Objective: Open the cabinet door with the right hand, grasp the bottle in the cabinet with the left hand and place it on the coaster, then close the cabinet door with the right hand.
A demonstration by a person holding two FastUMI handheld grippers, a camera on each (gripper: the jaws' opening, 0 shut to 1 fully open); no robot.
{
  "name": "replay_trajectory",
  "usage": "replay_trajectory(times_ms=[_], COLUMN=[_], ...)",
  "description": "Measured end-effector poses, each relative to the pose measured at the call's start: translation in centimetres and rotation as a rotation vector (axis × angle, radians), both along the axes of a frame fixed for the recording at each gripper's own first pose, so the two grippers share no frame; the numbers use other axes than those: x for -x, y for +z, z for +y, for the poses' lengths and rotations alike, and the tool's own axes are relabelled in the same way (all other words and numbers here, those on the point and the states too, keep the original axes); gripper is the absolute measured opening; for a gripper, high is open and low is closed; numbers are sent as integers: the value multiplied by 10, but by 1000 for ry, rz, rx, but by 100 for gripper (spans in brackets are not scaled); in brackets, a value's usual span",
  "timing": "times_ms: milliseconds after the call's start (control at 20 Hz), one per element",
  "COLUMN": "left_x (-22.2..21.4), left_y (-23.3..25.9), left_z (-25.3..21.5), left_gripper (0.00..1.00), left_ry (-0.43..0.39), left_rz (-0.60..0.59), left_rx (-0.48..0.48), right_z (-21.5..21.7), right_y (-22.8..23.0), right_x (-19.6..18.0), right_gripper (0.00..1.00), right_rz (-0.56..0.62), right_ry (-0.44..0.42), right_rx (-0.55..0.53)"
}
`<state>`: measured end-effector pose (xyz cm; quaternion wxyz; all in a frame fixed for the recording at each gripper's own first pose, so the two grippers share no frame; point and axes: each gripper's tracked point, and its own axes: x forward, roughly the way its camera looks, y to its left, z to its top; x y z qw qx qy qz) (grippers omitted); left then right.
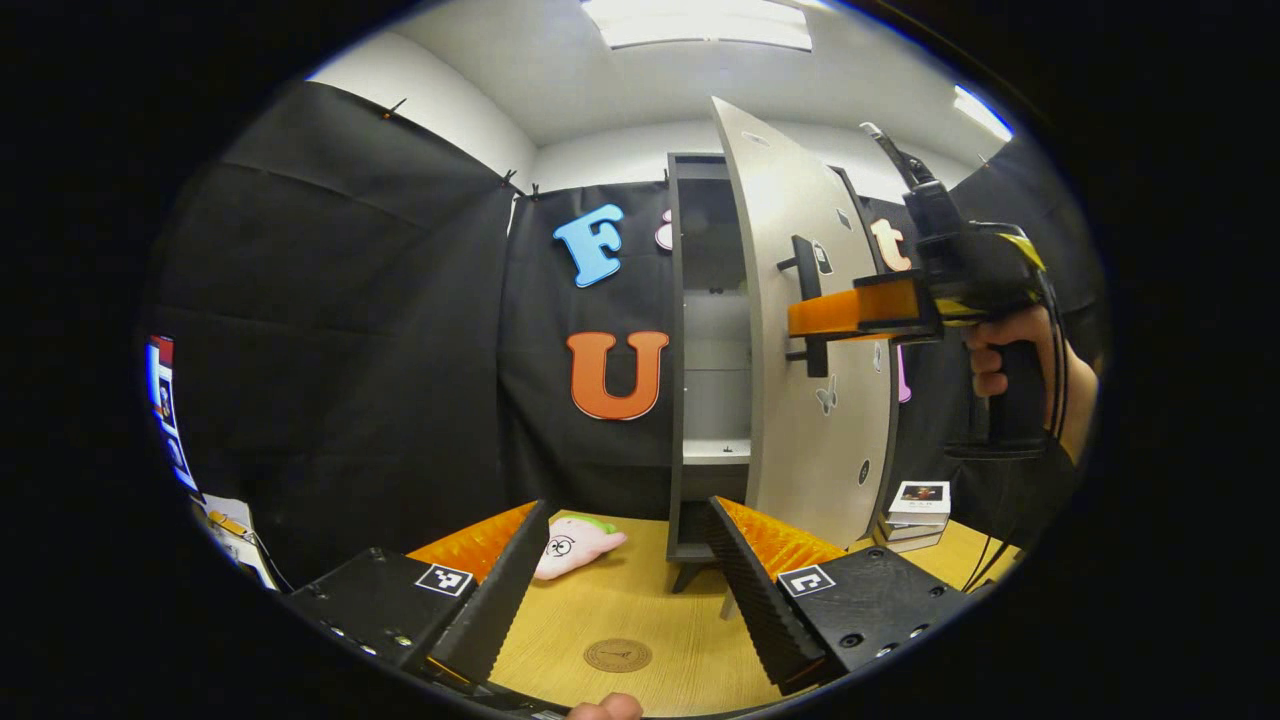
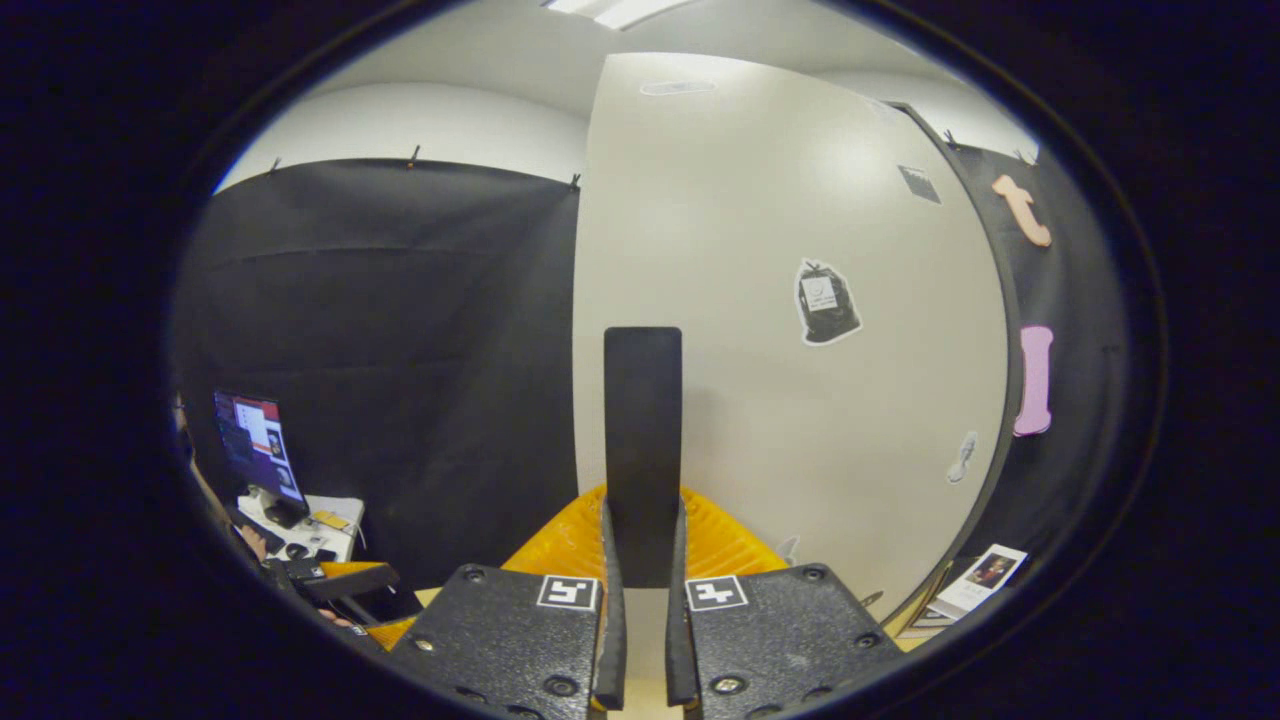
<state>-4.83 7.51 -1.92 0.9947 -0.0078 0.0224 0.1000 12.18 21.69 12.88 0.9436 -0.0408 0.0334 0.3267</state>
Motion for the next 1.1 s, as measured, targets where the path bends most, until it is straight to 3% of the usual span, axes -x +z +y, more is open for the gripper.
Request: replay_trajectory(times_ms=[300,1100], left_x=[-5,-9], left_y=[1,10], left_z=[-18,-87], left_gripper=[95,95], left_ry=[-48,-190], left_rz=[-6,-5], left_rx=[-7,2], right_z=[-41,-135], right_y=[2,5], right_x=[36,75], right_gripper=[19,18], right_rz=[6,0], right_ry=[-10,-213], right_rx=[2,-15])
